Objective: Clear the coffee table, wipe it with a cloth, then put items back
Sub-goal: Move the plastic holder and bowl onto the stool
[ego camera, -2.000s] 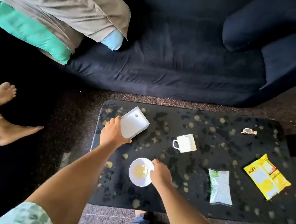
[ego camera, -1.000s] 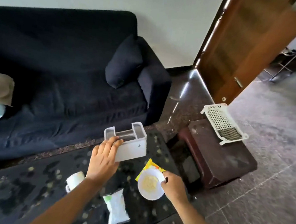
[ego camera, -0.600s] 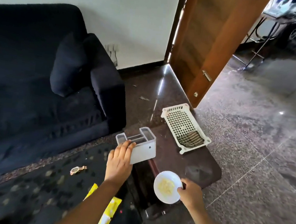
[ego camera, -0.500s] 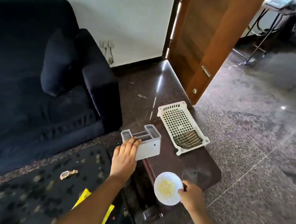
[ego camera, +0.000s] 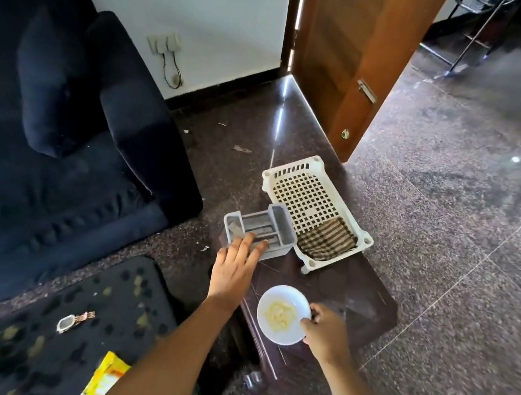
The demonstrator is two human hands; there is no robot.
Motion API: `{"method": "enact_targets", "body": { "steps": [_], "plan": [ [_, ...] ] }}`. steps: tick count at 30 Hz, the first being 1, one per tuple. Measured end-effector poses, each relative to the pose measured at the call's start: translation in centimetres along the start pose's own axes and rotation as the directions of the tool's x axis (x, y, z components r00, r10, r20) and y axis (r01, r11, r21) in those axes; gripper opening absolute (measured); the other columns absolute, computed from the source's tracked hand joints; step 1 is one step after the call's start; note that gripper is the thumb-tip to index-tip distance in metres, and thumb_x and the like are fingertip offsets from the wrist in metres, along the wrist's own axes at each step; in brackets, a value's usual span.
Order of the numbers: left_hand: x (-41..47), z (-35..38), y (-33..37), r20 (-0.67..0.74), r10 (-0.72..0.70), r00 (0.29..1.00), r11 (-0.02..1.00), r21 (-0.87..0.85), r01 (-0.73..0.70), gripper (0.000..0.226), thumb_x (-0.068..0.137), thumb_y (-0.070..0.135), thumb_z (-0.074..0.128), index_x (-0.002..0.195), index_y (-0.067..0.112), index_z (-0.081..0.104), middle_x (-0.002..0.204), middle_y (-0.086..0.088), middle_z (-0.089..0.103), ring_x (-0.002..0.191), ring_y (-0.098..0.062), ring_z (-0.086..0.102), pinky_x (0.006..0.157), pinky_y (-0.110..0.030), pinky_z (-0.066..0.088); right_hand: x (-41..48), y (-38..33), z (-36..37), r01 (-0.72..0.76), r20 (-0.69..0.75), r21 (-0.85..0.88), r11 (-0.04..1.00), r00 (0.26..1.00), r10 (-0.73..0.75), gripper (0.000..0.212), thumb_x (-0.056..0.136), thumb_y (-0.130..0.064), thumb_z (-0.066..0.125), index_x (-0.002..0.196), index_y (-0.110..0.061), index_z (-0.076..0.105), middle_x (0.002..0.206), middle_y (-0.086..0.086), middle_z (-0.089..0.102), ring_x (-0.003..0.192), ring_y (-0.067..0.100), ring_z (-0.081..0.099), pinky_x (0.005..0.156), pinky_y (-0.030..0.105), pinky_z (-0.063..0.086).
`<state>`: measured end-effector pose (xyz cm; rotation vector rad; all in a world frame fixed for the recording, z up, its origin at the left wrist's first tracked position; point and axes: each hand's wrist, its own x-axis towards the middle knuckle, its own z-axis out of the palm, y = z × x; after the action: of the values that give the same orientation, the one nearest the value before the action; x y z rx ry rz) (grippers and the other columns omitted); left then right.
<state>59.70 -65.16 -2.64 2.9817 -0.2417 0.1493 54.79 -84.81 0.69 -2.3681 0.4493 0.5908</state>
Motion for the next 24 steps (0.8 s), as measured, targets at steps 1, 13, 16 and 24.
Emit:
{"method": "enact_targets", "body": {
  "steps": [1, 13, 16, 24],
  "plan": [
    [-0.4, 0.1, 0.1, -0.032, 0.007, 0.999, 1.000, -0.021, -0.008, 0.053, 0.080, 0.021, 0.055, 0.131, 0.024, 0.042, 0.132, -0.006, 0.050, 0.114, -0.027, 0.057, 0.082, -0.041, 0.051, 0.1, 0.0, 0.1, 0.000, -0.003, 0.013, 1.000, 1.000, 0.000, 0.017, 0.075, -0.010, 0.059, 0.090, -0.012, 0.067, 0.084, 0.005, 0.070, 0.077, 0.027, 0.067, 0.069, 0.044, 0.056],
    [4.7, -4.7, -5.1, 0.320, -0.011, 0.947, 0.893, -0.422, 0.153, 0.128, 0.066, 0.043, 0.083, 0.152, 0.018, -0.008, 0.159, -0.006, 0.010, 0.145, -0.024, 0.007, 0.118, -0.040, 0.016, 0.7, -1.5, 0.0, -0.009, 0.014, 0.061, 0.998, 1.000, 0.008, 0.017, 0.082, -0.011, 0.057, 0.096, -0.012, 0.065, 0.090, 0.005, 0.070, 0.078, 0.026, 0.068, 0.072, 0.044, 0.056],
    [4.5, -4.6, -5.2, 0.339, -0.078, 0.938, 0.877, -0.423, 0.226, 0.123, 0.066, 0.040, 0.082, 0.153, 0.015, -0.001, 0.154, -0.007, 0.020, 0.141, -0.025, 0.014, 0.116, -0.037, 0.020, 1.0, -1.6, 0.2, -0.021, 0.018, 0.098, 0.995, 1.000, 0.020, 0.018, 0.082, -0.011, 0.058, 0.098, -0.008, 0.065, 0.093, 0.008, 0.070, 0.080, 0.028, 0.068, 0.072, 0.046, 0.056],
    [4.1, -4.4, -4.6, 0.326, -0.157, 0.932, 0.847, -0.441, 0.297, 0.122, 0.066, 0.040, 0.083, 0.153, 0.015, 0.002, 0.156, -0.005, 0.020, 0.143, -0.024, 0.013, 0.117, -0.040, 0.019, 3.3, -2.2, 0.9, -0.071, -0.017, 0.178, 0.982, 0.997, 0.075, 0.017, 0.082, -0.009, 0.057, 0.096, -0.007, 0.065, 0.093, 0.012, 0.068, 0.083, 0.032, 0.066, 0.072, 0.048, 0.057]
  ]
}}
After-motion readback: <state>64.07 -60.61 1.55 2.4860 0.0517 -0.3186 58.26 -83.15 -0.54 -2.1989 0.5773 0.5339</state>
